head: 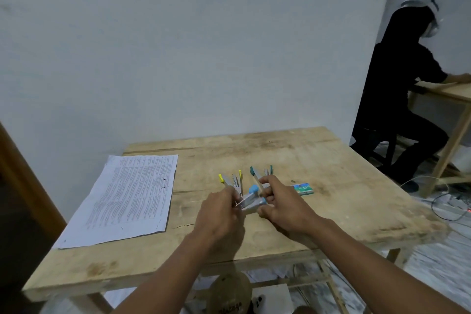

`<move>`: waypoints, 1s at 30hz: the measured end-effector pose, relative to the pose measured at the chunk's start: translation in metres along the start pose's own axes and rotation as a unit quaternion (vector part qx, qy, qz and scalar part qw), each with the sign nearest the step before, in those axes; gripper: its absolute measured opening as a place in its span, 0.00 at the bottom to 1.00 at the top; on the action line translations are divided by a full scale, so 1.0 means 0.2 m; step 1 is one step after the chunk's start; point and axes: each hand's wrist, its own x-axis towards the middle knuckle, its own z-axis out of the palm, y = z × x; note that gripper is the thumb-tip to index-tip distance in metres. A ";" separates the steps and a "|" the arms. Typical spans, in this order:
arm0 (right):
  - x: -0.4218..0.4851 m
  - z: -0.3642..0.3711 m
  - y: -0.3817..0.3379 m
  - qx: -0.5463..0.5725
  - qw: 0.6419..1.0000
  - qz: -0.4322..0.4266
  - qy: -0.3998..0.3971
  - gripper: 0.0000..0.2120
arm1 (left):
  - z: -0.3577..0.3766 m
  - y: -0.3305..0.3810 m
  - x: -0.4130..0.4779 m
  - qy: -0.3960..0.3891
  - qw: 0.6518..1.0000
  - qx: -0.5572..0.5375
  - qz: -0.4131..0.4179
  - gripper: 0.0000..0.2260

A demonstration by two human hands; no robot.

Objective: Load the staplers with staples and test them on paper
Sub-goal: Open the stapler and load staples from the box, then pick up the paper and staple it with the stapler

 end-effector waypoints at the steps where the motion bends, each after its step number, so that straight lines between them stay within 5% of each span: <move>1: 0.00 0.01 -0.02 0.067 0.998 0.014 0.015 0.27 | -0.02 0.00 -0.01 0.020 0.996 -0.076 -0.033 0.06; 5: 0.04 0.00 -0.15 0.226 0.972 0.022 0.066 0.04 | -0.09 -0.01 -0.06 -0.022 0.914 -0.384 -0.130 0.05; 8: 0.09 0.01 -0.25 0.241 0.969 0.031 0.035 0.02 | -0.16 -0.02 -0.12 -0.086 0.836 -0.519 -0.157 0.11; 11: 0.13 0.06 -0.35 0.252 0.966 0.057 -0.021 0.10 | -0.24 -0.08 -0.16 -0.070 0.771 -0.604 -0.191 0.13; 23: 0.30 0.41 -0.72 0.301 0.952 0.038 -0.024 0.09 | -0.48 -0.32 -0.20 0.124 0.814 -0.493 -0.281 0.12; 26: 0.39 0.45 -0.73 0.380 0.916 0.122 -0.039 0.09 | -0.58 -0.44 -0.19 0.176 0.794 -0.483 -0.323 0.10; 30: 0.50 0.52 -0.72 0.470 0.856 0.206 -0.068 0.15 | -0.69 -0.66 -0.17 0.229 0.844 -0.358 -0.327 0.08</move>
